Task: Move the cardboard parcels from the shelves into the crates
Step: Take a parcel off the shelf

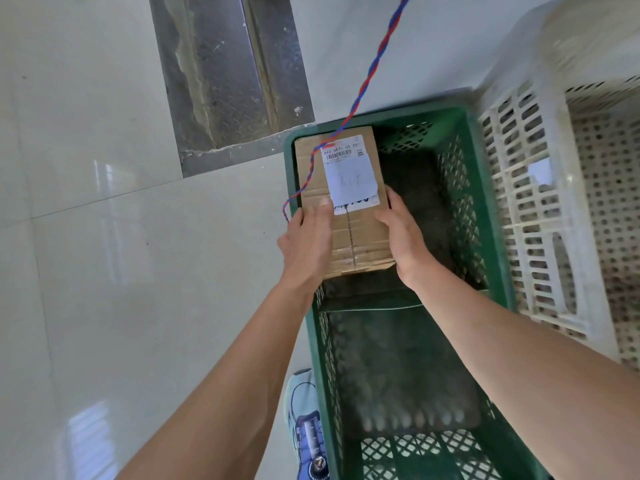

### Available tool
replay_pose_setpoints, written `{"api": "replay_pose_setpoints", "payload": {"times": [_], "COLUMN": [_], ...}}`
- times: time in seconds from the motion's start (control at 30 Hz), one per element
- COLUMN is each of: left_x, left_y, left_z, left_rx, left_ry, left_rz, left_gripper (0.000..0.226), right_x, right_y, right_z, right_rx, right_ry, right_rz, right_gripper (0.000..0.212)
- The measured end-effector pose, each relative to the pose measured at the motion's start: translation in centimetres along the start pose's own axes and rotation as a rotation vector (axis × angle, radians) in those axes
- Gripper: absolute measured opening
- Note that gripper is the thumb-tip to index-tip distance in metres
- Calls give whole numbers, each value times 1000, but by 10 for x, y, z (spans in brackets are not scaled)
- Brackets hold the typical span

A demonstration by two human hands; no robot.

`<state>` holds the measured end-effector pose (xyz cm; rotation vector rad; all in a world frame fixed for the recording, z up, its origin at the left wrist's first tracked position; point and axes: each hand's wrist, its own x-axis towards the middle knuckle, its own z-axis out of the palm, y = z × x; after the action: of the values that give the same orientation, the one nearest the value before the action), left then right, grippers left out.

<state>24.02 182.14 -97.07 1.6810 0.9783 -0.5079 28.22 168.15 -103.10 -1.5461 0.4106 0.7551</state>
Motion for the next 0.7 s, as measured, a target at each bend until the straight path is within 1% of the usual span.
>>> {"api": "replay_pose_setpoints", "payload": {"times": [0.1, 0.17, 0.23, 0.33, 0.43, 0.53, 0.6, 0.7], "left_x": [1, 2, 2, -1, -1, -1, -4, -19], "left_y": [-3, -8, -13, -16, -15, -12, -8, 10], "left_z": [2, 3, 4, 7, 11, 12, 10, 5], "left_rx": [-2, 55, 103, 71, 125, 86, 40, 2], "left_ry": [32, 21, 13, -17, -62, -90, -128, -127], "left_rz": [-4, 39, 83, 140, 171, 126, 78, 47], "left_gripper": [31, 38, 40, 41, 54, 55, 56, 52], "right_x": [3, 4, 6, 10, 11, 5, -4, -26], "right_y": [7, 11, 14, 18, 19, 12, -2, -31], "right_z": [1, 3, 3, 3, 0, -1, -3, -13], "right_rx": [-3, -15, -21, -36, -72, -95, -78, -4], "right_ry": [10, 11, 18, 10, -15, -40, -23, 14], "right_rz": [-3, -3, -9, -11, 0, 32, 44, -16], "right_gripper": [69, 73, 69, 64, 65, 62, 61, 60]}}
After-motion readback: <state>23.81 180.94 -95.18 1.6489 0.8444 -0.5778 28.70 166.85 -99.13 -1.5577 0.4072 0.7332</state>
